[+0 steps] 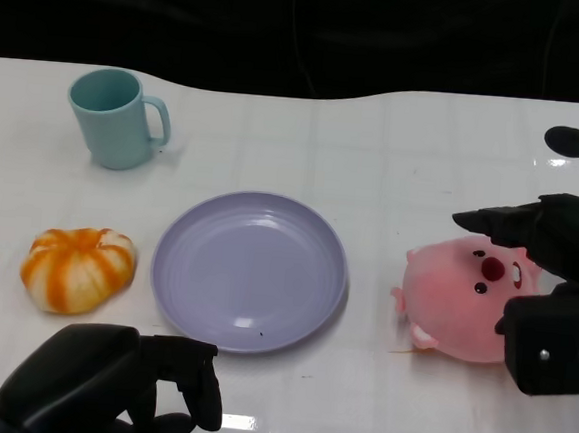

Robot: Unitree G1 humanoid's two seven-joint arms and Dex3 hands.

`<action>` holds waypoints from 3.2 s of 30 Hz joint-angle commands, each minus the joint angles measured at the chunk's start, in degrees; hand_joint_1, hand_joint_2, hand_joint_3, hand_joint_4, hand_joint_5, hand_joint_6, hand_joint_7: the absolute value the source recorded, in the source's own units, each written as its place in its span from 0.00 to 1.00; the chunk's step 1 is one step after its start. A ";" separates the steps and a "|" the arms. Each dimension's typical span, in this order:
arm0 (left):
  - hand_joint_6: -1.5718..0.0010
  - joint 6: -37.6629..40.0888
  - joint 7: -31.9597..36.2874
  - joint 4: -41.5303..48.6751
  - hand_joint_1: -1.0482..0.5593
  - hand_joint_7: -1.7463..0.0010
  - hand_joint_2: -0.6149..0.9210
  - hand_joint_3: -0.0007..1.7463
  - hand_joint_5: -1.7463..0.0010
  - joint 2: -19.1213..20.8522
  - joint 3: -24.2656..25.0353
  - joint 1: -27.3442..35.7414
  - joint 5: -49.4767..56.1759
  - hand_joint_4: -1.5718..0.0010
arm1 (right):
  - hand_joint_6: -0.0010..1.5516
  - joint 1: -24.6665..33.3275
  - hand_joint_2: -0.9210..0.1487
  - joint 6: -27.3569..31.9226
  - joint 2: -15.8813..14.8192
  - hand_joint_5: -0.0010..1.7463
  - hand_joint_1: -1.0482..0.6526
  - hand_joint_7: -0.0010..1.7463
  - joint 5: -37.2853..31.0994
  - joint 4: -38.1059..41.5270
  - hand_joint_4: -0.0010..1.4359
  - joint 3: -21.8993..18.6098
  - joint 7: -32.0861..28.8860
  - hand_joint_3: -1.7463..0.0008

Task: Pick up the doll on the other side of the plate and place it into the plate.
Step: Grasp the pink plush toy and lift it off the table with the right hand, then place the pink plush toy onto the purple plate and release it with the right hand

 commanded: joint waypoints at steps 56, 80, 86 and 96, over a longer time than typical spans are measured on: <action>0.51 2.31 -0.63 -2.02 0.52 0.37 0.87 0.38 0.17 0.52 -0.50 -0.38 -0.05 0.54 | 0.45 -12.88 0.44 -5.68 14.21 1.00 0.50 0.98 3.28 34.83 0.64 5.68 -27.88 0.35; 0.51 2.08 0.30 -1.67 0.53 0.38 0.86 0.40 0.18 -0.27 -1.73 -0.56 0.90 0.53 | 0.49 -15.46 0.64 -22.04 22.47 1.00 0.52 1.00 5.29 31.75 0.67 2.93 -39.39 0.10; 0.50 2.07 0.41 -1.76 0.53 0.38 0.86 0.41 0.18 -0.50 -2.19 -0.57 1.49 0.53 | 0.48 -17.86 0.67 -20.40 25.77 1.00 0.50 1.00 4.18 30.76 0.67 4.38 -38.57 0.10; 0.50 3.47 -0.18 -2.64 0.53 0.38 0.85 0.41 0.19 -1.94 -3.47 -0.88 3.74 0.53 | 0.49 -23.30 0.69 -20.27 30.25 1.00 0.48 1.00 2.51 35.16 0.69 8.04 -37.62 0.15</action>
